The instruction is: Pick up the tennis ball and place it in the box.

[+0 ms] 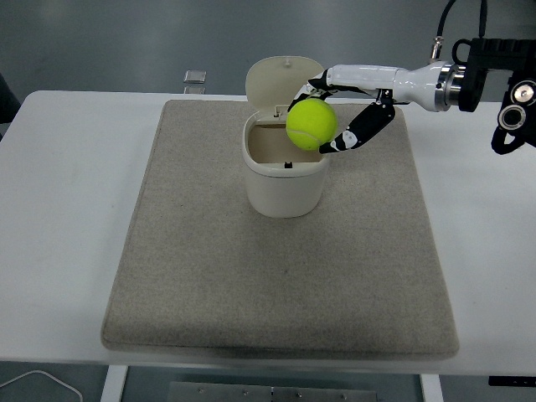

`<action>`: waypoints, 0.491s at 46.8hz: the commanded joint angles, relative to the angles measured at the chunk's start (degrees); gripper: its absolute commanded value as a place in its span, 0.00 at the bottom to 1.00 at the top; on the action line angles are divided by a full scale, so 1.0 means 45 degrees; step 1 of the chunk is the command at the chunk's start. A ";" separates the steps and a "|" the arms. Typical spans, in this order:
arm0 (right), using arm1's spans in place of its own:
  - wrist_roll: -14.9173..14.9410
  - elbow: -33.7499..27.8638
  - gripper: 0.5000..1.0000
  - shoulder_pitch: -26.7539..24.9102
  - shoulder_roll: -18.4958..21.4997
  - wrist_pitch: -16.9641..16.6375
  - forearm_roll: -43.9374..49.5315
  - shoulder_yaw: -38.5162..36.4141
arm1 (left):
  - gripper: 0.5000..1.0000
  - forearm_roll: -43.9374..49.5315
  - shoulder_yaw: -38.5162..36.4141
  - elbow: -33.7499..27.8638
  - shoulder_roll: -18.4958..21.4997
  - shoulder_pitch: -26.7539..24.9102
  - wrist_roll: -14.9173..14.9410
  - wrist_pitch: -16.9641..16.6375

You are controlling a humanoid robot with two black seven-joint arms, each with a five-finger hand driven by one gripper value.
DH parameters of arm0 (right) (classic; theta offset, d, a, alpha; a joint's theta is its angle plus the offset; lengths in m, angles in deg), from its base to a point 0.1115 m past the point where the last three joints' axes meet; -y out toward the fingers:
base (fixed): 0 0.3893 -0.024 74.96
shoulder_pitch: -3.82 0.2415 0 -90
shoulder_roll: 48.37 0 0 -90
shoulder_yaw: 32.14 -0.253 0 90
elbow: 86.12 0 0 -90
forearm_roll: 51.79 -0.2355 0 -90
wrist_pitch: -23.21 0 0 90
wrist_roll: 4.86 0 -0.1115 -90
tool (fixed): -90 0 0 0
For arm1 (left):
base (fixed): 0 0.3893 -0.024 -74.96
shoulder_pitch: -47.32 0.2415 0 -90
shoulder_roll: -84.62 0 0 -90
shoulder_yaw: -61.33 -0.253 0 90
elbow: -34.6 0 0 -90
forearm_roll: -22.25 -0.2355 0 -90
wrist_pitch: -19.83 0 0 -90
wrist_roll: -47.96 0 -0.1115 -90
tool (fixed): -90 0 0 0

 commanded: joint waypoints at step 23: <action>0.0000 0.0071 0.81 -0.0021 -0.0135 -0.0337 -0.0008 0.0000 | 0.98 0.0000 0.0000 -0.0012 0.0000 0.0000 0.0000 0.0000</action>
